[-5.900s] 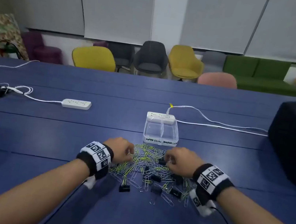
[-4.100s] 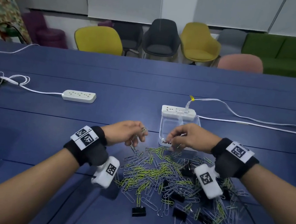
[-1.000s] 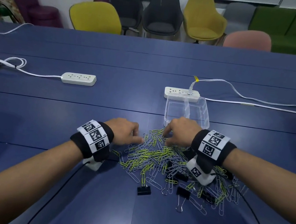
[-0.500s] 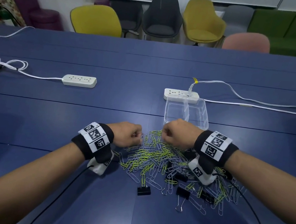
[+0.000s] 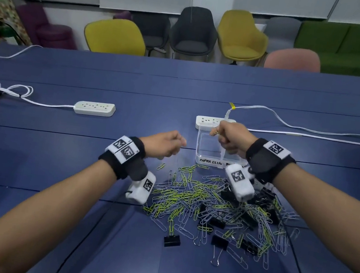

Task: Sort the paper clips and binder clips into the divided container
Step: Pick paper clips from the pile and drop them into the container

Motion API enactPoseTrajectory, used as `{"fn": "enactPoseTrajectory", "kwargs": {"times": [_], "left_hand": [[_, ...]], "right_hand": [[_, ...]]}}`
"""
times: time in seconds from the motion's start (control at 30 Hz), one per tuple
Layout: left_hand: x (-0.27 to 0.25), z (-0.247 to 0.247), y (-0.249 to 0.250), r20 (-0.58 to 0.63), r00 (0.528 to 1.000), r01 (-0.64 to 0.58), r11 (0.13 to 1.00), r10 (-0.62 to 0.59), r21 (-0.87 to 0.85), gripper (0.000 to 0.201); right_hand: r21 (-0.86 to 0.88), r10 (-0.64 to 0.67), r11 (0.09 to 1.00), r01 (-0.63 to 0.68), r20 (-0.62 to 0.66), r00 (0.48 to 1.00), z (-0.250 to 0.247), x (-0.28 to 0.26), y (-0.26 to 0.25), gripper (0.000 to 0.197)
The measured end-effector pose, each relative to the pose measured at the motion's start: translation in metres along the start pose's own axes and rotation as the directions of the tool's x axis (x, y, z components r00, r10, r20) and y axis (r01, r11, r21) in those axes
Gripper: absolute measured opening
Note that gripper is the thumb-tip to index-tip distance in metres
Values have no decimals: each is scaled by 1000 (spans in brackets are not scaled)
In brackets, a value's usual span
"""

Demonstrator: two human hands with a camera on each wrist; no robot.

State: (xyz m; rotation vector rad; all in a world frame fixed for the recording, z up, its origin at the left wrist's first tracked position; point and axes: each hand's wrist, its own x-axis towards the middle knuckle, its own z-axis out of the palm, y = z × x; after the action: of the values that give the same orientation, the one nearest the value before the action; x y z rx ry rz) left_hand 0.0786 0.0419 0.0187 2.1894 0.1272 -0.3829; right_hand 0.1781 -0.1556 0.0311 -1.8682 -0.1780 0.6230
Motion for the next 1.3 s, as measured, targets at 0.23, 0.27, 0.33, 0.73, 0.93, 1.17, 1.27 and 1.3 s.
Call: {"fn": "enactPoseTrajectory", "kwargs": {"times": [0.23,0.27,0.33,0.73,0.93,1.17,1.27,1.3], "left_hand": [[46,6,46,-71,983,135,932,-168,-336,16],[52,7,50,-85,981,132,924,-173,-359,16],[62,10,54,-114,977,123,908,-183,-401,17],[88,32,68,-23,979,162,852,-200,-497,18],[81,22,64,-180,983,-45,924,-26,-381,14],[27,-21,8,-242,968,152,911,-60,384,21],[7,-19,-12,-116,972,235,807,-205,542,23],[4,-16,-15,-96,973,226,788,-209,572,27]], "right_hand": [[289,179,942,-168,-11,984,4,42,-3,48],[315,169,936,-155,-18,985,5,44,-3,52],[350,139,929,-121,-26,990,6,45,-2,64],[304,24,953,0,-76,997,-29,27,7,125],[-139,-239,964,227,-75,968,-39,-7,15,48],[-733,-249,492,470,399,882,-18,-35,36,17],[-794,-190,404,454,412,891,-2,-35,43,24],[-822,-191,367,436,392,900,2,-35,44,25]]}}
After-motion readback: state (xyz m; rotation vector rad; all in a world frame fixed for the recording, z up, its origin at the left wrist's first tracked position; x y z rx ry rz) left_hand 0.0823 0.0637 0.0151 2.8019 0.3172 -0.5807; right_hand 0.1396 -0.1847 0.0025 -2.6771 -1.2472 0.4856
